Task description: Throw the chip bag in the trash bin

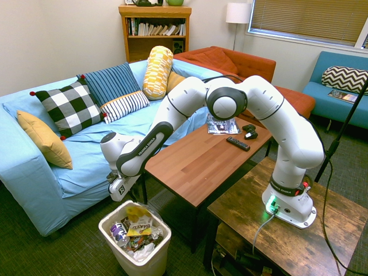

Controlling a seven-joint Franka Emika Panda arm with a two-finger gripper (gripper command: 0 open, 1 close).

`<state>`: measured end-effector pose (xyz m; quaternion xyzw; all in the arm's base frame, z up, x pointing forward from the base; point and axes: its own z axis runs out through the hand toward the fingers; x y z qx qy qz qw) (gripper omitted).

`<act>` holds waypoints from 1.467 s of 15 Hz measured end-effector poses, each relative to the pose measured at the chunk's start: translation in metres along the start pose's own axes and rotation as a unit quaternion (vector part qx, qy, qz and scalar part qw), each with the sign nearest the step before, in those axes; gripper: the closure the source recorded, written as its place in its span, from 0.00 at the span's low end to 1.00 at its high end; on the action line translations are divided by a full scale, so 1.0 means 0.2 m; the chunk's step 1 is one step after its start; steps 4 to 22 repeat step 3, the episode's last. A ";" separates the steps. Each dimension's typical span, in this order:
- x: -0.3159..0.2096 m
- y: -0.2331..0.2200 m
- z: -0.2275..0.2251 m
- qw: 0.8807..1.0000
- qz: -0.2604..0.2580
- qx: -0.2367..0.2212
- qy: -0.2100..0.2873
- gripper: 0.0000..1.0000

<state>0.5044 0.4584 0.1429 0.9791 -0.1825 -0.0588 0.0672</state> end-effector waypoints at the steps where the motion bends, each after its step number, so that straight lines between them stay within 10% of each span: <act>1: -0.01 0.00 0.00 1.000 -0.001 0.000 0.000 0.00; 22: -0.01 -0.01 -0.01 1.000 -0.002 0.001 0.002 0.00</act>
